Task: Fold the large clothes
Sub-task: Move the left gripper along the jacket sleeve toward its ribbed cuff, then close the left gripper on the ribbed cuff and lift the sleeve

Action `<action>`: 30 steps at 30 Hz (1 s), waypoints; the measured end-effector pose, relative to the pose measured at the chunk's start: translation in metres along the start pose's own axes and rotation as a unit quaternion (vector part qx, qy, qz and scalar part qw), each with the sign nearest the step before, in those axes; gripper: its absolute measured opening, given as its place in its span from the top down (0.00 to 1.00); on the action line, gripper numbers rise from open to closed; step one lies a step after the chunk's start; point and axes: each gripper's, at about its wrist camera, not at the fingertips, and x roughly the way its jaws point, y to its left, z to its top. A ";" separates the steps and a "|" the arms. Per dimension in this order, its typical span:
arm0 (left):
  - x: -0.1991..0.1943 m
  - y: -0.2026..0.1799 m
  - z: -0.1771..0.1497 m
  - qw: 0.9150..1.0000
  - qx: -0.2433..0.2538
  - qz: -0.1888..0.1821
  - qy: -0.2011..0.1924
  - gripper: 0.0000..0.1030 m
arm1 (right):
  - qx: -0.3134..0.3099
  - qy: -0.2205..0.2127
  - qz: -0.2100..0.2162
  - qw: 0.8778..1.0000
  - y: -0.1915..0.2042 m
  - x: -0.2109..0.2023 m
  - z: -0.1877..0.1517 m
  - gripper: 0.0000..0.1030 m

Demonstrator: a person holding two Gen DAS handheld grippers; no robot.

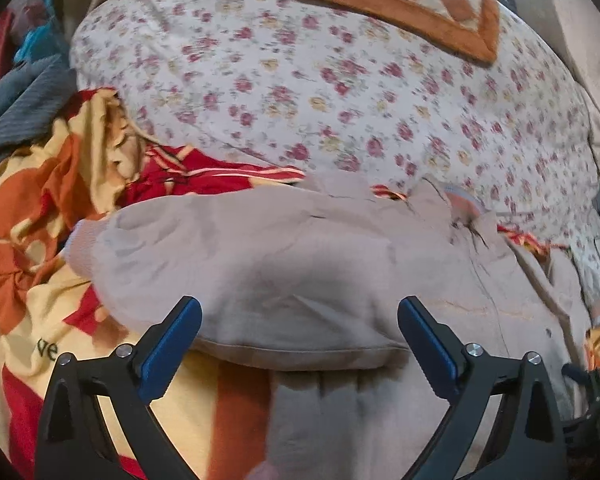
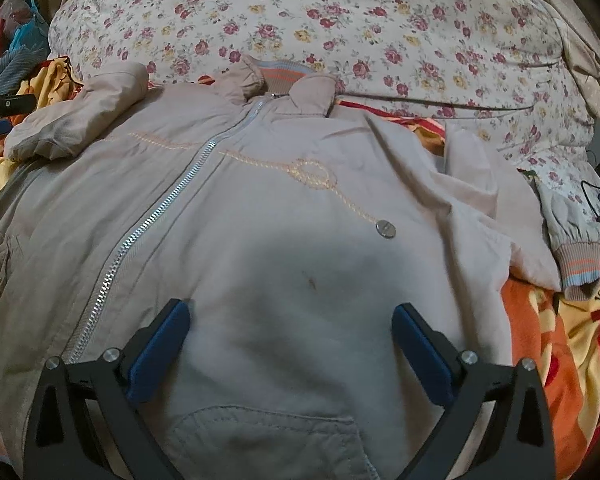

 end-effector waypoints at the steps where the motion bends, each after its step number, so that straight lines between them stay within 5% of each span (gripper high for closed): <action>1: -0.002 0.008 0.002 1.000 -0.007 0.003 -0.003 0.14 | 0.000 0.000 -0.001 1.000 0.000 0.000 0.000 0.00; 4: -0.013 0.048 0.009 0.998 -0.051 0.016 -0.020 0.15 | -0.003 -0.002 -0.003 1.000 0.001 0.000 0.001 0.00; 8: -0.027 0.131 0.015 0.986 -0.157 -0.021 -0.054 0.15 | -0.009 -0.003 -0.011 1.000 0.004 -0.001 0.001 0.00; 12: -0.017 0.197 -0.001 0.951 -0.284 -0.105 -0.055 0.27 | -0.011 -0.002 -0.012 1.000 0.005 -0.001 0.001 0.00; 14: -0.004 0.208 -0.009 0.930 -0.327 -0.161 -0.039 0.31 | -0.012 -0.002 -0.013 1.000 0.006 -0.001 0.001 0.00; 15: 0.000 0.206 -0.009 0.927 -0.330 -0.174 -0.034 0.32 | -0.013 -0.003 -0.013 1.000 0.006 -0.001 0.001 0.00; 19: 0.014 0.190 -0.005 0.927 -0.325 -0.186 -0.018 0.32 | -0.013 -0.004 -0.012 1.000 0.006 -0.001 0.001 0.00; 25: 0.041 0.194 -0.027 0.903 -0.393 -0.166 0.046 0.33 | -0.014 -0.003 -0.012 1.000 0.007 -0.001 0.002 0.00; 30: 0.055 0.187 -0.015 0.920 -0.361 -0.149 0.045 0.34 | -0.016 -0.005 -0.014 1.000 0.008 -0.001 0.002 0.00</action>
